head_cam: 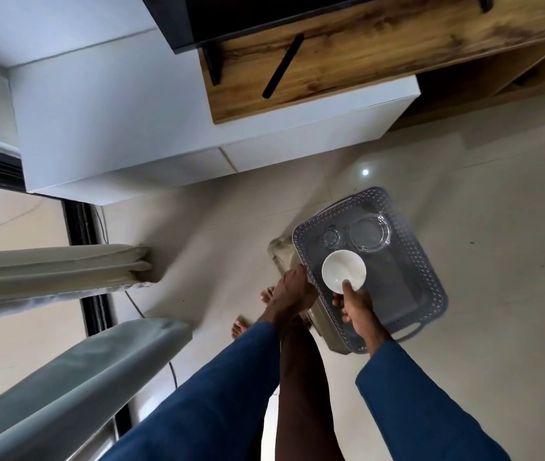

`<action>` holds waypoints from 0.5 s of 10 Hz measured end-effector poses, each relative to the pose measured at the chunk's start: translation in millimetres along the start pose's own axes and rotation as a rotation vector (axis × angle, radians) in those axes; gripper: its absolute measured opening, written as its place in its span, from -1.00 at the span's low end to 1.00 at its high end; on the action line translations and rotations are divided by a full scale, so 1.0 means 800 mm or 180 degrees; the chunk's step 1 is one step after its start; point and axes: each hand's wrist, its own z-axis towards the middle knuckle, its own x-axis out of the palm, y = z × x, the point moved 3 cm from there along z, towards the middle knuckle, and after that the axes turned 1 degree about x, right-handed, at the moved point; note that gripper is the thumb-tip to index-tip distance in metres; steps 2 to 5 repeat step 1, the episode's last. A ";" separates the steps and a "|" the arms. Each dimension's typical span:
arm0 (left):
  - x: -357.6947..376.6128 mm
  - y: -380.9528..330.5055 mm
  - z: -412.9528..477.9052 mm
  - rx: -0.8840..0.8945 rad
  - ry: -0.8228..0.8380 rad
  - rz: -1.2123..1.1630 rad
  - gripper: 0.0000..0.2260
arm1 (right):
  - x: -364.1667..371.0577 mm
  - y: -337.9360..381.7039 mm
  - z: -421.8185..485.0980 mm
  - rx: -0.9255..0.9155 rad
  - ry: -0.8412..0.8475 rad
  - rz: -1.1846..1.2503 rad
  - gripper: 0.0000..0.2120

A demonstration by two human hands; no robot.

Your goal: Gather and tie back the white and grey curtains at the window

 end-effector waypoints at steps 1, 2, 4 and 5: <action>0.007 0.023 -0.002 -0.0105 -0.0020 -0.0067 -0.71 | -0.005 0.004 -0.019 0.0039 0.0184 -0.0119 -0.49; 0.007 0.023 -0.002 -0.0105 -0.0020 -0.0067 -0.71 | -0.005 0.004 -0.019 0.0039 0.0184 -0.0119 -0.49; 0.007 0.023 -0.002 -0.0105 -0.0020 -0.0067 -0.71 | -0.005 0.004 -0.019 0.0039 0.0184 -0.0119 -0.49; 0.007 0.023 -0.002 -0.0105 -0.0020 -0.0067 -0.71 | -0.005 0.004 -0.019 0.0039 0.0184 -0.0119 -0.49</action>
